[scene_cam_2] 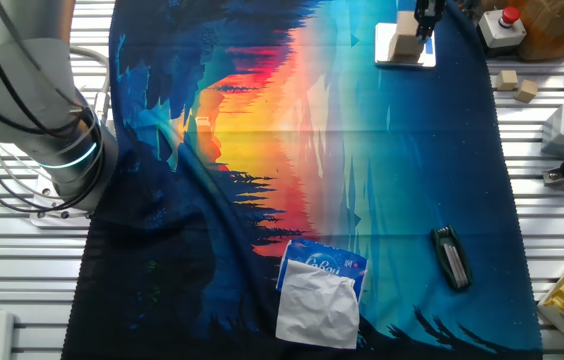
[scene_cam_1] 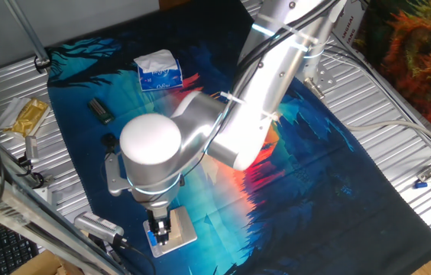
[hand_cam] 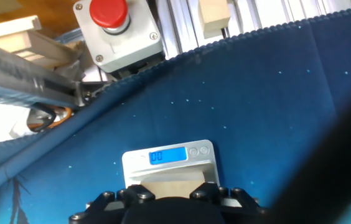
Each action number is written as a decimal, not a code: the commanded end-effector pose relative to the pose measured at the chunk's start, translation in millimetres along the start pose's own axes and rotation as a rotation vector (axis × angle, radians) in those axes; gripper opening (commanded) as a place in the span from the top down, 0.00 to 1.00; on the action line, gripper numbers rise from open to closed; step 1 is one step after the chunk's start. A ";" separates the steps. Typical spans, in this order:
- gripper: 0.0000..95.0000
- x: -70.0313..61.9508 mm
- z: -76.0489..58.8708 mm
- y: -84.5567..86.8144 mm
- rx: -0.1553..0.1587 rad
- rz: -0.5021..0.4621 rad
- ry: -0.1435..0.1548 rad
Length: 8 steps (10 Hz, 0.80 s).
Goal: Place the block on the scale
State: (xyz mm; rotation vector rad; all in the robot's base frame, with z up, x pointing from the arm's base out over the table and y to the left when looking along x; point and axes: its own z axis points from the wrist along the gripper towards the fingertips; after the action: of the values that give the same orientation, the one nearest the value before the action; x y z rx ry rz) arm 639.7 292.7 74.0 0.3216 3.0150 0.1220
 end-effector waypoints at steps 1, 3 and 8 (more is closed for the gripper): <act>0.20 -0.6 0.9 1.2 -0.007 -0.007 0.003; 0.20 0.7 -3.0 2.7 0.009 -0.061 -0.002; 0.80 8.4 -29.8 5.8 0.073 -0.204 0.037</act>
State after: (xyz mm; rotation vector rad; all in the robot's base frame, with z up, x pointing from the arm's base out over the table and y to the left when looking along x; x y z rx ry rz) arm 629.8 297.0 99.6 0.0472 3.0563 0.0170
